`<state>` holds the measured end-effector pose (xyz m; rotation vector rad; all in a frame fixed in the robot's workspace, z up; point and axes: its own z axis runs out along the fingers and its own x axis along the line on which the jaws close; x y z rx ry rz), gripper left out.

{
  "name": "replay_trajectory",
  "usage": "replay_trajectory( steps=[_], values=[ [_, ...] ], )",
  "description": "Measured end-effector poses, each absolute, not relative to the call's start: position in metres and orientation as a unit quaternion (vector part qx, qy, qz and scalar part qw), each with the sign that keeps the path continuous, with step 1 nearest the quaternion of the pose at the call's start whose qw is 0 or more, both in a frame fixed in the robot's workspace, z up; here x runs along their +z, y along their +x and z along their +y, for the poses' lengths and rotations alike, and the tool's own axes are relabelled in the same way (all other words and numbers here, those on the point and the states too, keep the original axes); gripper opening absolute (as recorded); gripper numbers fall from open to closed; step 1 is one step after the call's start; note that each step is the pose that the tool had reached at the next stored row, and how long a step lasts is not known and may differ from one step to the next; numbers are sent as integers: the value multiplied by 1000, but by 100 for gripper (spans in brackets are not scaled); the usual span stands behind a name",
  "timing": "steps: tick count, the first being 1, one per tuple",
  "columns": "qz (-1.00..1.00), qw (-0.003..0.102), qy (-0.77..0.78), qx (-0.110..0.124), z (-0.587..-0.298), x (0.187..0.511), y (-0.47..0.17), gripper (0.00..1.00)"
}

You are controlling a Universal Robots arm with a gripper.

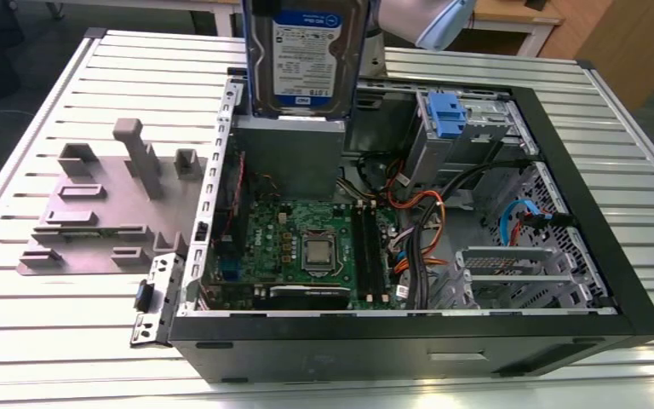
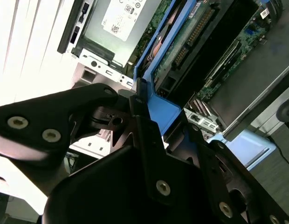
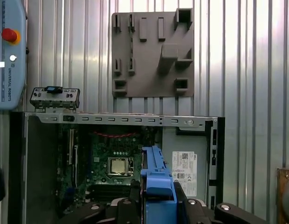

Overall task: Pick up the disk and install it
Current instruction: 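Pick up the disk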

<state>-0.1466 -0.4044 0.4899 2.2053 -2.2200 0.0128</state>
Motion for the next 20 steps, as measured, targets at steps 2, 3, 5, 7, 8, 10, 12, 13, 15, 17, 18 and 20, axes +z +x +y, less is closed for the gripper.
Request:
replay_trajectory(
  steps=[2, 3, 5, 7, 8, 10, 12, 13, 15, 17, 18, 20],
  values=[
    [-710, 6, 705, 4, -406, 490, -145, 36],
    [-710, 6, 704, 4, -408, 489, -145, 36],
    [-711, 6, 704, 4, -411, 488, -144, 36],
    [-711, 6, 703, 4, -413, 488, -143, 36],
    [-711, 6, 703, 4, -414, 488, -143, 36],
    [-712, 6, 702, 4, -414, 487, -139, 36],
    [-712, 6, 702, 4, -415, 487, -135, 36],
    [-712, 6, 702, 4, -415, 487, -132, 36],
    [-712, 6, 702, 4, -415, 487, -127, 36],
    [-713, 6, 701, 4, -415, 486, -122, 36],
    [-713, 6, 701, 4, -415, 486, -120, 36],
    [-713, 6, 701, 4, -415, 486, -115, 36]
  ],
)
